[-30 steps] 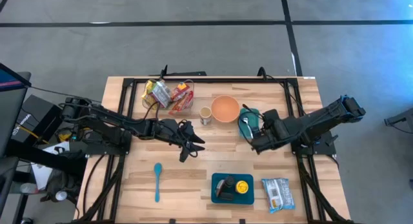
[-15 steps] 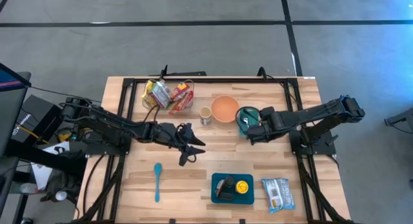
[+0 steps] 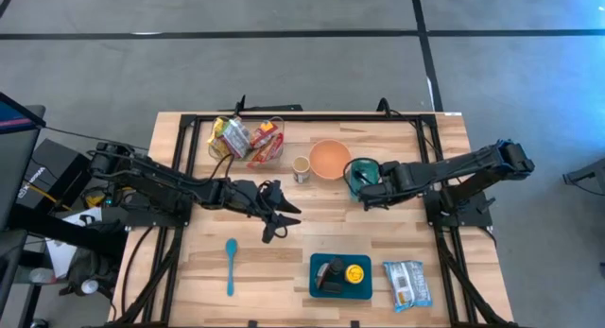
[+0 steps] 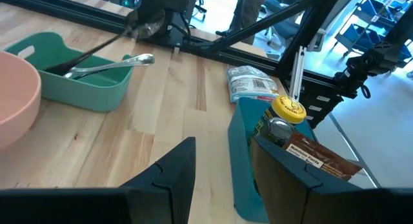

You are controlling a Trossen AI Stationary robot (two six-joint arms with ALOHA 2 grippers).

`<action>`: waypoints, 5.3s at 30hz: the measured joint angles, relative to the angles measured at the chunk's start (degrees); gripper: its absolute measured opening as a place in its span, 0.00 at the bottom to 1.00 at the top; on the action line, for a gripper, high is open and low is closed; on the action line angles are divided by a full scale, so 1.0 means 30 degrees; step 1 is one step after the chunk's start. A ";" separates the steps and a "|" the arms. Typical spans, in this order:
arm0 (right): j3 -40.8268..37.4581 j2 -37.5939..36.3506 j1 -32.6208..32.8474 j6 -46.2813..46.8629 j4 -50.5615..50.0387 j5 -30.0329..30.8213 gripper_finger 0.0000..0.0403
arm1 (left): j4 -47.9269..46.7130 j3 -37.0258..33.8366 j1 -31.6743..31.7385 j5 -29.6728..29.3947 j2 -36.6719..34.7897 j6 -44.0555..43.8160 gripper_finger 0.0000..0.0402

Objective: Pick & Place Food Item
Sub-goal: Put the black spoon into the green bin, then put the blue baby spoon into the green bin

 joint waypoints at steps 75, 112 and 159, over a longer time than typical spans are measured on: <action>0.1057 -0.0051 -0.0025 -0.3884 0.1330 0.1821 0.14 | -0.0015 -0.0015 -0.4407 0.0044 -0.1843 0.1983 0.36; 0.2378 -0.0022 0.4136 -0.8349 0.4361 1.6213 0.14 | -1.5499 0.0000 -0.5650 0.1377 -0.2149 -2.1990 0.36; 0.2364 0.0007 0.4231 -0.8345 0.4427 1.8006 0.14 | -2.2653 0.3111 -0.9194 -0.0142 0.1275 -3.1337 0.19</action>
